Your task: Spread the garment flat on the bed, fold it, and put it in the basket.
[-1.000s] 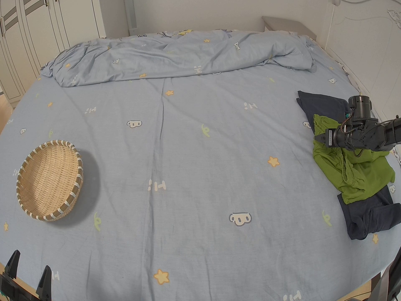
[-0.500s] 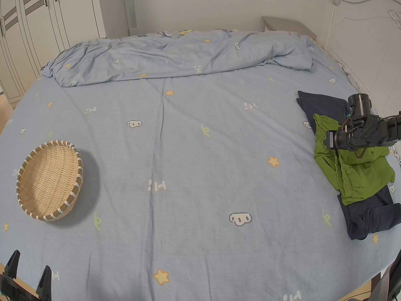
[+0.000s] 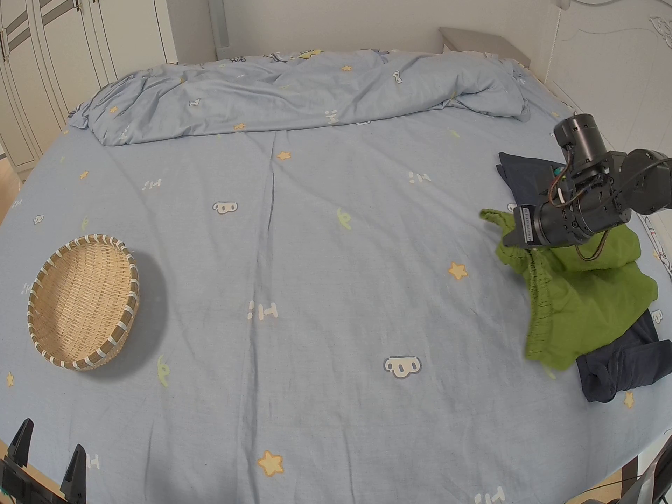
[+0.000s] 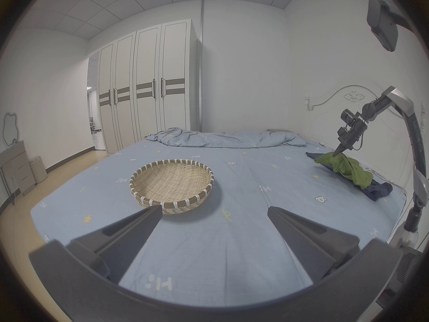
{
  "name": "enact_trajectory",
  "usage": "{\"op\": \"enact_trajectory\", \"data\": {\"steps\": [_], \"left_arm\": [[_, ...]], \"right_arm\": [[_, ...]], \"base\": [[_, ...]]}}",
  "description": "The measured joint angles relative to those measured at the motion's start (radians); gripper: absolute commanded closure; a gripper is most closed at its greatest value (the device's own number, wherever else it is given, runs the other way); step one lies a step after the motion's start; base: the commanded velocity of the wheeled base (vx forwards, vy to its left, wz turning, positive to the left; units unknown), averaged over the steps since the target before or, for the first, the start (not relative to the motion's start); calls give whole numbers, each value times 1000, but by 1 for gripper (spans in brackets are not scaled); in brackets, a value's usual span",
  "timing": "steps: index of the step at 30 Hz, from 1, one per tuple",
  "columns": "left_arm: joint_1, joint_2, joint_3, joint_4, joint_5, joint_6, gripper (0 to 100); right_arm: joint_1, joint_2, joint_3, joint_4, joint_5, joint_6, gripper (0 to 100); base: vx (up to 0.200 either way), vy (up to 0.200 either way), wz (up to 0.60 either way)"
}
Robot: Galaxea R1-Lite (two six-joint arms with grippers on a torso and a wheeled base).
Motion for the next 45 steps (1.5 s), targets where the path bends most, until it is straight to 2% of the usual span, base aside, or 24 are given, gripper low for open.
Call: {"op": "enact_trajectory", "data": {"steps": [7, 13, 18, 23, 30, 43, 44, 45], "left_arm": [[0, 0, 0, 0, 0, 0, 0], [0, 0, 0, 0, 0, 0, 0], [0, 0, 0, 0, 0, 0, 0], [0, 0, 0, 0, 0, 0, 0], [0, 0, 0, 0, 0, 0, 0], [0, 0, 0, 1, -1, 3, 0], [0, 0, 0, 1, -1, 3, 0], [0, 0, 0, 1, -1, 3, 0]], "right_arm": [[215, -28, -74, 43, -4, 74, 100], [363, -15, -149, 49, -6, 136, 100], [471, 6, -203, 25, -4, 168, 100], [605, 18, -240, -29, -2, 238, 100], [687, 20, -247, -87, -5, 273, 100], [680, 90, -213, -190, -5, 303, 100], [678, 98, -212, -204, -5, 302, 0], [676, 104, -212, -216, -5, 302, 0]], "base": [[0, 0, 0], [0, 0, 0], [0, 0, 0], [0, 0, 0], [0, 0, 0], [0, 0, 0], [0, 0, 0], [0, 0, 0]]}}
